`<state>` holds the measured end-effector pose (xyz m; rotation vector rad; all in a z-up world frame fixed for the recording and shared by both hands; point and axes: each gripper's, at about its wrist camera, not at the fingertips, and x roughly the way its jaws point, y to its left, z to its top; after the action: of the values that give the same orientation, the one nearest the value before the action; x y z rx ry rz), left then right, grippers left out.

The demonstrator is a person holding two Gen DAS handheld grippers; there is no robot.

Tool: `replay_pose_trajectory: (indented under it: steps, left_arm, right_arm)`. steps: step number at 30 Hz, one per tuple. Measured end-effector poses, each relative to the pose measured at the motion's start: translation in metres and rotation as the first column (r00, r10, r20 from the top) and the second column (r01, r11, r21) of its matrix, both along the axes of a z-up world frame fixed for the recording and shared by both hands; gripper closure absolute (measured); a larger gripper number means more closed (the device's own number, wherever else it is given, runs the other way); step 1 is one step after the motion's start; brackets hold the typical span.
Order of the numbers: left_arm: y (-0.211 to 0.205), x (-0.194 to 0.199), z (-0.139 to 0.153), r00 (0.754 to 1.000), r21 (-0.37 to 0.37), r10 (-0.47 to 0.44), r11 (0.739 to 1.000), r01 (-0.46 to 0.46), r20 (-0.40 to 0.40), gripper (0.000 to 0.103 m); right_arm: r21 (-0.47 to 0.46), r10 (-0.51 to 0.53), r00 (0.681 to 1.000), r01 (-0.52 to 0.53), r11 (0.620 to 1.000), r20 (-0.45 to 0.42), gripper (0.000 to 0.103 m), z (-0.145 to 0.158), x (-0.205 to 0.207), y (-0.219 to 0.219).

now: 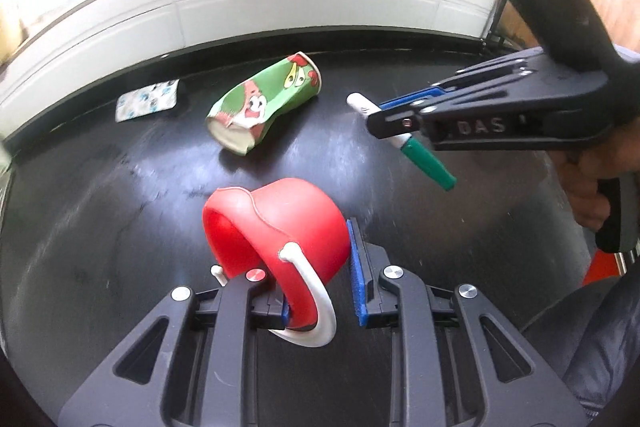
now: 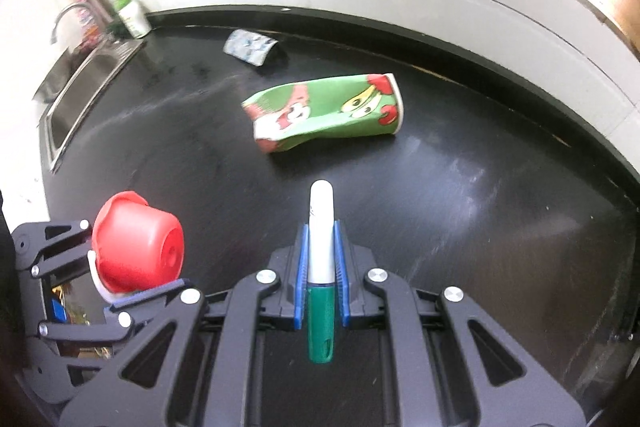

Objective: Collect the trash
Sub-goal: 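Carry red cup and green marker to the black bin and release both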

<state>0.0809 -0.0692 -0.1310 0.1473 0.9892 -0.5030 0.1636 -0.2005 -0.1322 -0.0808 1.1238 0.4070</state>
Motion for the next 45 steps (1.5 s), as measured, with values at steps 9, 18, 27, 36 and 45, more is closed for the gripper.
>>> replay_pose_trajectory:
  steps: [9,18,27,36,45]
  left_arm:
    - [0.026,-0.045,0.007,0.994,0.012,0.105,0.994,-0.105,0.012,0.081]
    - [0.097,-0.086,0.028,0.957,0.021,0.285,0.958,-0.286,0.059,0.081]
    - [0.221,-0.172,0.035,0.788,0.056,0.61,0.786,-0.615,0.086,0.081]
    - [0.349,-0.298,-0.015,0.497,0.075,0.867,0.498,-0.864,-0.033,0.081]
    - [0.426,-0.361,-0.086,0.381,0.073,0.916,0.392,-0.917,-0.125,0.081]
  right_arm:
    - [-0.003,0.068,0.997,-0.068,0.998,0.02,0.089,0.016,-0.06,0.014]
    - [0.011,0.187,0.98,-0.188,0.982,0.071,0.089,0.039,-0.088,0.08]
    - [0.055,0.51,0.856,-0.515,0.856,0.077,0.089,0.049,-0.144,0.24]
    - [0.139,0.772,0.635,-0.762,0.632,-0.03,0.089,0.012,-0.238,0.415]
    - [0.155,0.844,0.519,-0.831,0.535,-0.131,0.089,-0.059,-0.306,0.544]
